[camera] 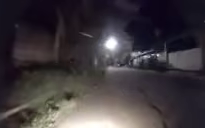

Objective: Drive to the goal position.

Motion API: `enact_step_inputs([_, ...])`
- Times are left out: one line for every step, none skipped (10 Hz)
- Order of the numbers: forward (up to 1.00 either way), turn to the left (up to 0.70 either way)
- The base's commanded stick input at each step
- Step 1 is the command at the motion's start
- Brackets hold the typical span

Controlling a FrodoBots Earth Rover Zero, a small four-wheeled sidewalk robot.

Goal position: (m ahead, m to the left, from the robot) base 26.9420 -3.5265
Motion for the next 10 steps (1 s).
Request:
enact_step_inputs([0.7, -0.35])
enact_step_inputs([0.7, -0.16])
enact_step_inputs([0.7, 0.0])
enact_step_inputs([0.7, 0.0])
enact_step_inputs([0.7, 0.0])
enact_step_inputs([0.7, 0.0])
enact_step_inputs([0.7, 0.0])
enact_step_inputs([0.7, 0.0])
enact_step_inputs([0.7, -0.14])
enact_step_inputs([0.7, -0.27])
